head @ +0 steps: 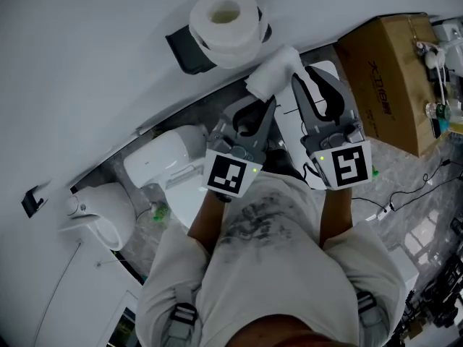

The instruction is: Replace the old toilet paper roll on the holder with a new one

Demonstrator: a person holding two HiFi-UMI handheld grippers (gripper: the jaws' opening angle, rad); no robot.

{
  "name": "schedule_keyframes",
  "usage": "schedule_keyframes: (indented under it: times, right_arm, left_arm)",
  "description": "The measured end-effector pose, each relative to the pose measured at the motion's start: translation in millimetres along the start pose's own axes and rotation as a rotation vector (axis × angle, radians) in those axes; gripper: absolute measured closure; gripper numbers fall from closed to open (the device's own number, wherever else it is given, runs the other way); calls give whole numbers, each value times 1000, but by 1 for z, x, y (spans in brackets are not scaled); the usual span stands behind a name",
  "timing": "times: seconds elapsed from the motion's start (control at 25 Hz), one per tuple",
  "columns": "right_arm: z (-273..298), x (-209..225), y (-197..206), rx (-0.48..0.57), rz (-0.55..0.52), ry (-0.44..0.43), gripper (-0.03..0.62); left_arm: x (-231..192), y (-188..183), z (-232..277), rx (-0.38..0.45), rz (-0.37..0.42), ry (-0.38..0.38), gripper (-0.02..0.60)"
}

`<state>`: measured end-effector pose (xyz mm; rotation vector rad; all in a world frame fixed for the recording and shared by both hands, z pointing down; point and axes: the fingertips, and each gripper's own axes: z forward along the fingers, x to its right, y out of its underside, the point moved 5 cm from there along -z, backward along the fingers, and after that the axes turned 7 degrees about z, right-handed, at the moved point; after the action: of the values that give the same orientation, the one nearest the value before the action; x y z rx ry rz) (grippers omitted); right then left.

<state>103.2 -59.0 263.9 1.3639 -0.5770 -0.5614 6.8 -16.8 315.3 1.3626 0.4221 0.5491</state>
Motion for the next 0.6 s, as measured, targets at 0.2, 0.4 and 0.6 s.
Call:
schedule_keyframes:
  times: [0.2, 0.4, 0.6]
  right_arm:
    - [15, -14, -12, 14, -8, -50, 472]
    - [28, -28, -19, 19, -16, -78, 454]
    - [42, -39, -25, 21, -17, -99, 419]
  left_arm:
    - [-4, 5, -18, -12, -24, -22, 565]
    - [-15, 8, -37, -17, -14, -49, 565]
    - [-25, 9, -54, -25, -21, -74, 565]
